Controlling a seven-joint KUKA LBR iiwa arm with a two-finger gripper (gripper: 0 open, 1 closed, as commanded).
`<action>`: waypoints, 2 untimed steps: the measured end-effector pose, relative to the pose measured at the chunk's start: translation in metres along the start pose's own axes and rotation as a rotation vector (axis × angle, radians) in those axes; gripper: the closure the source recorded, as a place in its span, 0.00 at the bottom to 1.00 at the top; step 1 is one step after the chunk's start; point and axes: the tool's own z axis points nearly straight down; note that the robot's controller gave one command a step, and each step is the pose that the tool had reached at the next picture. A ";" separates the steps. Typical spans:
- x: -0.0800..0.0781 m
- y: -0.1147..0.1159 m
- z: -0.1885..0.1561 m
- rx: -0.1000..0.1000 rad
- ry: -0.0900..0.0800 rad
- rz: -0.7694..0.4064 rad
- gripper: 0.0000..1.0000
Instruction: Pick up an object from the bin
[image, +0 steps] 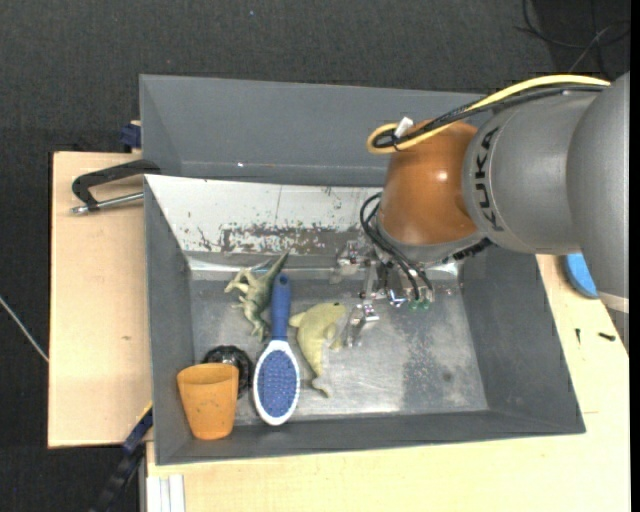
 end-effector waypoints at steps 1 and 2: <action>-0.006 0.043 0.029 0.008 0.005 -0.165 0.00; -0.008 0.044 0.028 0.006 -0.001 -0.167 1.00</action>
Offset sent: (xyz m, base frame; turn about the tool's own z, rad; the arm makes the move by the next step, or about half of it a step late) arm -0.0001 0.0448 -0.0326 -0.1674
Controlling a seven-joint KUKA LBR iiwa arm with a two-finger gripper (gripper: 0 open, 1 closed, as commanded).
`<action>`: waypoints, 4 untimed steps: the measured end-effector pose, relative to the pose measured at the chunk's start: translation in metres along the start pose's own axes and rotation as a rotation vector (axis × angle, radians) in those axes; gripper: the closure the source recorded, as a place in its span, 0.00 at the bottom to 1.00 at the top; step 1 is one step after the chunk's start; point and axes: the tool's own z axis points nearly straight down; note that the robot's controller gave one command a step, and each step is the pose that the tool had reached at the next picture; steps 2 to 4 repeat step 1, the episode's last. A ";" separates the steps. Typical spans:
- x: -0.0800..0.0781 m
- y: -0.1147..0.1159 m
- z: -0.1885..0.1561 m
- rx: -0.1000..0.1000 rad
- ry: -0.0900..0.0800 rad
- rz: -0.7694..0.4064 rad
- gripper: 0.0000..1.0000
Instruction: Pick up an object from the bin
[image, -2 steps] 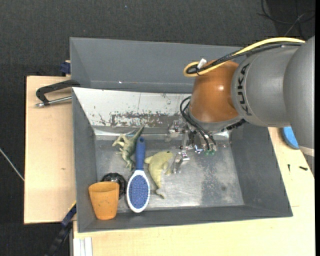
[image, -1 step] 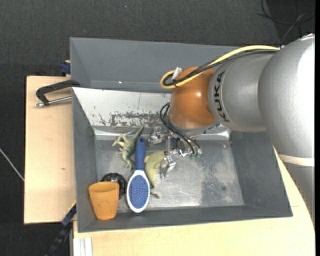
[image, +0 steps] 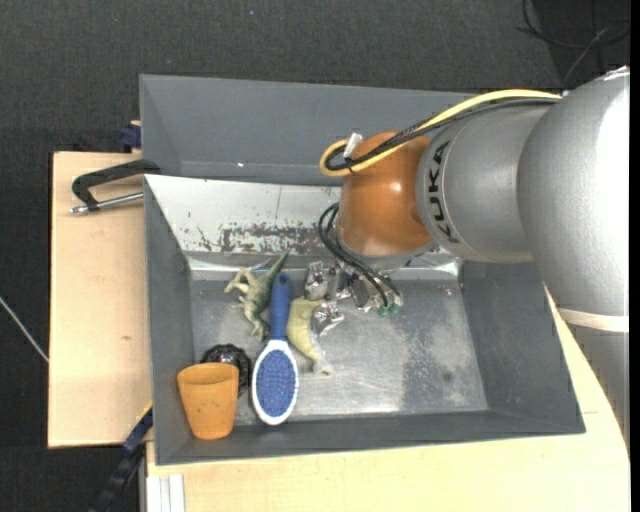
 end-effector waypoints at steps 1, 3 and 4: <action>-0.003 0.000 -0.167 -0.001 -0.004 -0.025 1.00; -0.003 0.000 -0.167 -0.001 -0.004 -0.025 1.00; -0.003 0.000 -0.167 -0.001 -0.004 -0.025 1.00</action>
Offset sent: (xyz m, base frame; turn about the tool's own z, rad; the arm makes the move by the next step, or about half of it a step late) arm -0.0021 -0.0008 0.1605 -0.0253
